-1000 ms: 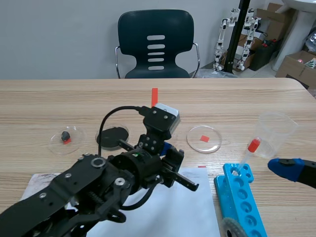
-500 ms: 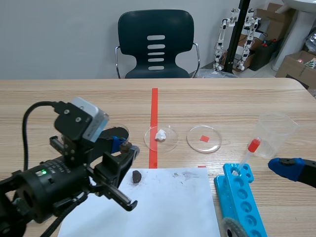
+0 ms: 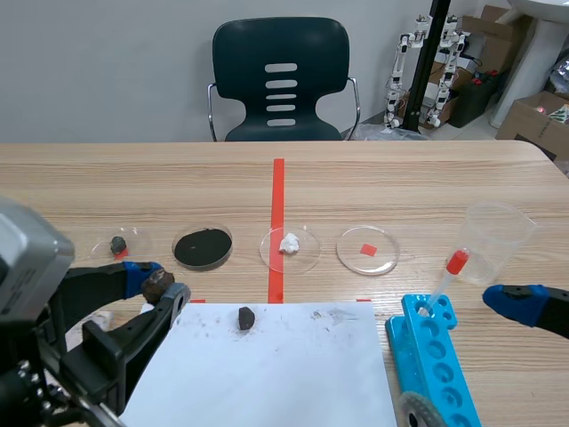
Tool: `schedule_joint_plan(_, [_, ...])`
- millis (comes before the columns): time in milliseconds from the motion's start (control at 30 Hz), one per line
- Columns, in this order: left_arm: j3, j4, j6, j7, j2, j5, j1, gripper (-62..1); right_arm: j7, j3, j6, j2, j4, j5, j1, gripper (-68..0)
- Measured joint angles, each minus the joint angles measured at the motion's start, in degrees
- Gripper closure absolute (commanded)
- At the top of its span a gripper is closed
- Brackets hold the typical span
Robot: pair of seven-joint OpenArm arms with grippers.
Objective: Pick up the right mineral with the left hand
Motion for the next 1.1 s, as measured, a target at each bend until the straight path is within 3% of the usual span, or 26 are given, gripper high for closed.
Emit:
schedule_joint_plan(233, [-4.2,1.5,0.1,-7.7,0.0,1.0,7.8,-10.1,0.0,0.0,0.0,0.0,0.0,0.0,0.0,-59.1])
schedule_joint_plan(467, [-5.3,2.1,0.0,-15.0,0.0,8.1,13.4,-10.0,0.0,0.0,0.0,0.0,0.0,0.0,0.0,-59.1])
schedule_joint_plan(1100, [-5.3,2.1,0.1,-15.7,0.0,8.0,12.2,-10.0,0.0,0.0,0.0,0.0,0.0,0.0,0.0,-59.1])
